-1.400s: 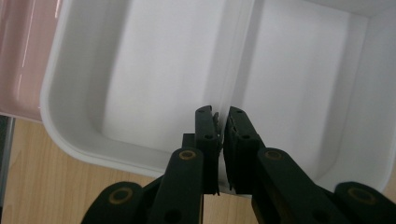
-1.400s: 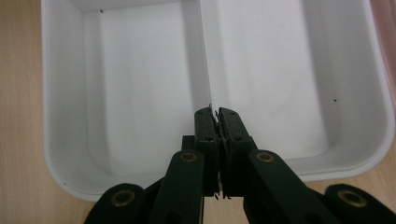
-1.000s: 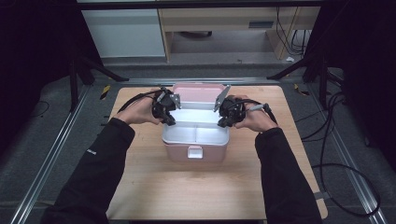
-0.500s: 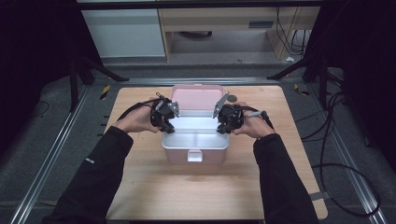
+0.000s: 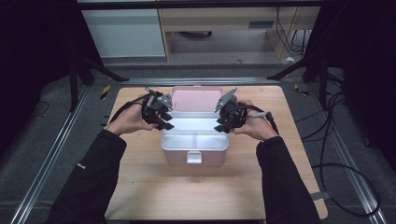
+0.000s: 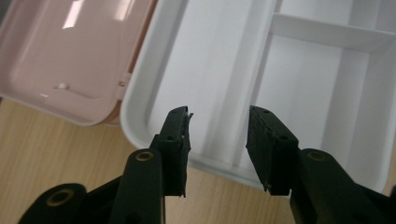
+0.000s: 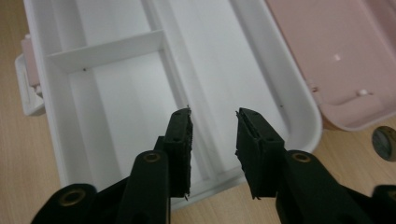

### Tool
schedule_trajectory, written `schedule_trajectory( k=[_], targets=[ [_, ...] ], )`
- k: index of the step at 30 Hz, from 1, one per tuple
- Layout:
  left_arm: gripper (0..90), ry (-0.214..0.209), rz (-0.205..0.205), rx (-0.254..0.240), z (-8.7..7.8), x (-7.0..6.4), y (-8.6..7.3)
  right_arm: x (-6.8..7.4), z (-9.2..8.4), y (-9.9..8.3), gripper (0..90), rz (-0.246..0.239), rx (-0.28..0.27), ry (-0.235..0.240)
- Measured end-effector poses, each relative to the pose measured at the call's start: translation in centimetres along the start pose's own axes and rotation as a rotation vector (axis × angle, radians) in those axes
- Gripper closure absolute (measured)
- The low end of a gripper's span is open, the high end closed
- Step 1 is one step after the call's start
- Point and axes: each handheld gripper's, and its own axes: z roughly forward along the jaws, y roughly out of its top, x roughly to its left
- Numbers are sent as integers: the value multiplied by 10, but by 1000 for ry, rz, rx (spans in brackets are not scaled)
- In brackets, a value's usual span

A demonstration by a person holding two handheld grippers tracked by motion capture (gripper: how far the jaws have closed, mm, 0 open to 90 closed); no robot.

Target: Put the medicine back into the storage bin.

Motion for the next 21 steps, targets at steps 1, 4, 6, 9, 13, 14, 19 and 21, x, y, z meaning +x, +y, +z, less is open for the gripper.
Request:
schedule_trajectory(
  k=[1, 4, 6, 9, 13, 14, 19, 21],
  targets=[
    [557, 13, -9, -1, -2, 0, -2, 0, -3, -1, 606, 15, -6, -16],
    [516, 36, -50, -17, -8, 1, -8, -2, -12, -5, 562, 55, -16, -65],
    [515, 52, -75, -41, -10, 1, -13, -3, -18, -11, 547, 117, -44, -75],
    [505, 67, -121, -69, -11, 2, -22, -3, -23, -20, 517, 143, -48, -106],
    [472, 96, -167, -93, -9, 1, -34, -4, -30, -35, 498, 204, -71, -142],
    [467, 100, -177, -92, -8, 1, -36, -5, -32, -41, 492, 214, -70, -158],
    [447, 145, -254, -107, -8, -1, -48, -7, -37, -63, 476, 285, -104, -217],
    [450, 167, -281, -132, -9, 0, -53, -8, -38, -69, 470, 320, -125, -231]
  ],
)
